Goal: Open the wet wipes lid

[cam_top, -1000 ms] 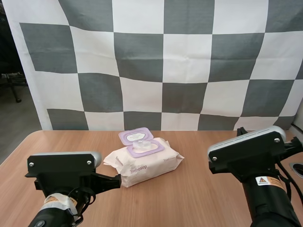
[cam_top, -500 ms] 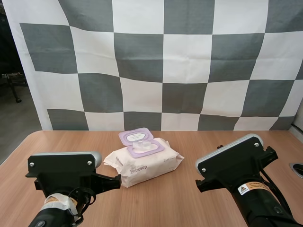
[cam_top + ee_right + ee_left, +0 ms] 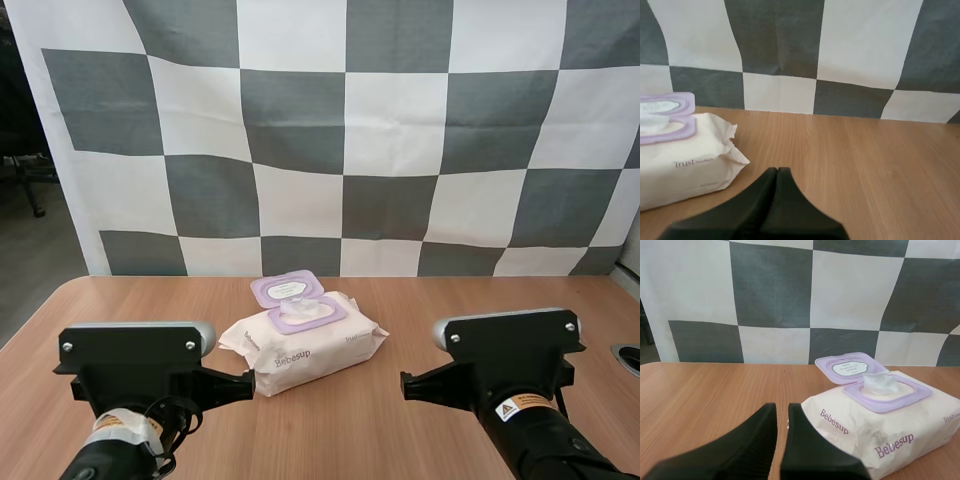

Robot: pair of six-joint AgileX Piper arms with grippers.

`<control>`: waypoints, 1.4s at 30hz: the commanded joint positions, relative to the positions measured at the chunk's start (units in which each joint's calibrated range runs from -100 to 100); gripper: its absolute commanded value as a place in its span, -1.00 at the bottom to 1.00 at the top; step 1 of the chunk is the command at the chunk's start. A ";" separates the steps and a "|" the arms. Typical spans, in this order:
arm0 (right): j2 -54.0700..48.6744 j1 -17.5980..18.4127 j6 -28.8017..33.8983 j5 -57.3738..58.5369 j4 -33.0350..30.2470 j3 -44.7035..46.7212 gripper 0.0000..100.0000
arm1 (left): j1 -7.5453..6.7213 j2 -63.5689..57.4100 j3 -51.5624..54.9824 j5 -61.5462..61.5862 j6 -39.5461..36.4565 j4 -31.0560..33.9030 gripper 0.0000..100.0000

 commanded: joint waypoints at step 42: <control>-1.20 0.05 -3.03 2.79 -2.14 0.00 -1.00 | 0.01 0.00 0.00 2.18 -0.03 9.07 -1.00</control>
